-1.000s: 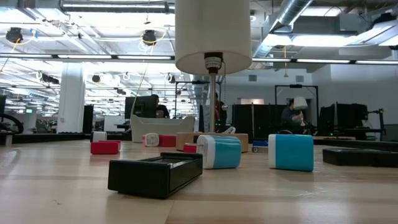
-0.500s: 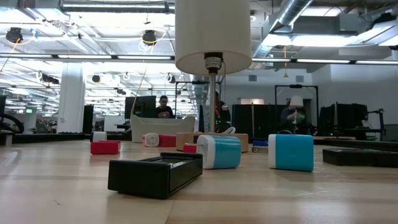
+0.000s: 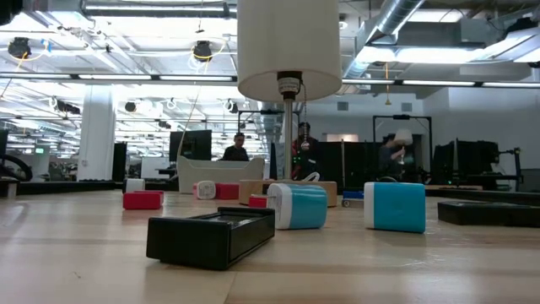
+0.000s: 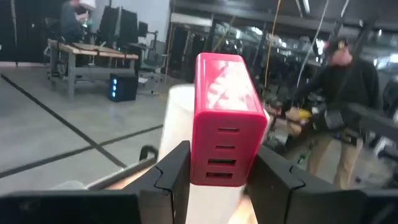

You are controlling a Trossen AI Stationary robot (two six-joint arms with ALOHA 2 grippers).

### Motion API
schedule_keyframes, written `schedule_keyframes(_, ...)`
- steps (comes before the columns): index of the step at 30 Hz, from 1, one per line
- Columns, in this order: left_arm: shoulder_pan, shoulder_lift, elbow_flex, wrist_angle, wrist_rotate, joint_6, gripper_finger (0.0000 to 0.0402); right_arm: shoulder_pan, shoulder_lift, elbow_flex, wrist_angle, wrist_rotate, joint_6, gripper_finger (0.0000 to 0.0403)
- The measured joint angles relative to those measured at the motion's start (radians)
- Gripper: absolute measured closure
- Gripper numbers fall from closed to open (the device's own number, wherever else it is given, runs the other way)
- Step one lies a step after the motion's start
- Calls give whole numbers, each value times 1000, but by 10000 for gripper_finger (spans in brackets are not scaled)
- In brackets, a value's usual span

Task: Pick & Place Office items
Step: Put the right red charger adapter into the gray bin

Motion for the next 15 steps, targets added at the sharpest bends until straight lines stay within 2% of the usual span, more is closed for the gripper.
schedule_keyframes(9, 414, -172, -1, -35, 222, 85, 284, -9, 0, 0, -8, 0, -28, 209)
schedule_keyframes(12, 542, -228, -1, -84, 354, 28, 284, -9, 0, 0, -3, 0, -42, 211)
schedule_keyframes(15, 667, -246, 2, -90, 554, -107, 284, -8, 0, 0, 0, 0, -47, 211)
